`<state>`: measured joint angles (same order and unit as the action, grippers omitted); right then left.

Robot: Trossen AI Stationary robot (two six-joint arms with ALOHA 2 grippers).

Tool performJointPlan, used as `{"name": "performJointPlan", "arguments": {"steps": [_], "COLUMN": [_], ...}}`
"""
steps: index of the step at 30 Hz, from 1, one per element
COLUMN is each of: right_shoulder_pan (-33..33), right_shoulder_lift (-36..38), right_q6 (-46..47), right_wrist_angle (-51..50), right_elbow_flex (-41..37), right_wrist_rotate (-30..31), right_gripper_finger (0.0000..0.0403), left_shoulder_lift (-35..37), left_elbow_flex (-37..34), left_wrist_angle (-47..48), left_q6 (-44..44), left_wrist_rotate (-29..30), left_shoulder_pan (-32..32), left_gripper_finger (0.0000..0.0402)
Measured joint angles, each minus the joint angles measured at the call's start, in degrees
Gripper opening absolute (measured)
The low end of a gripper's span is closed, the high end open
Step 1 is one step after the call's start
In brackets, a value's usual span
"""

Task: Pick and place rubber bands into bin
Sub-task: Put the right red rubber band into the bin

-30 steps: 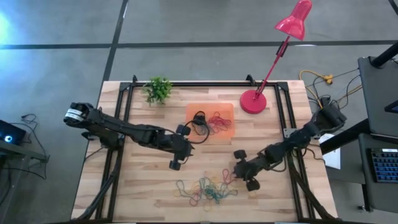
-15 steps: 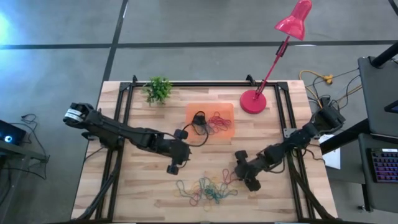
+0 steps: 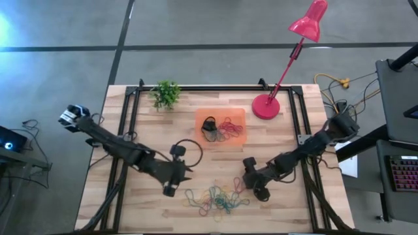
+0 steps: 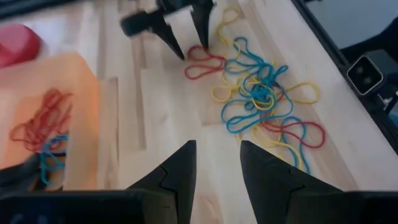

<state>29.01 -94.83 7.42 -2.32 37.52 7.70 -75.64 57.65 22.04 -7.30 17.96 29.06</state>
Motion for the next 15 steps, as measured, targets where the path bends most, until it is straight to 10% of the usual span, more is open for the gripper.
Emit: {"name": "performJointPlan", "arguments": {"steps": [15], "right_shoulder_pan": [-5.3], "right_shoulder_lift": [-7.4], "right_q6": [-3.2], "right_wrist_angle": [0.0], "right_elbow_flex": [7.0], "right_wrist_rotate": [-3.8], "right_gripper_finger": [0.0219], "left_shoulder_lift": [2.4], "left_elbow_flex": [-0.1], "left_wrist_angle": [0.8], "left_q6": [-4.3], "left_wrist_rotate": [8.2], "left_shoulder_pan": [6.6], "left_gripper_finger": [0.0109]}}
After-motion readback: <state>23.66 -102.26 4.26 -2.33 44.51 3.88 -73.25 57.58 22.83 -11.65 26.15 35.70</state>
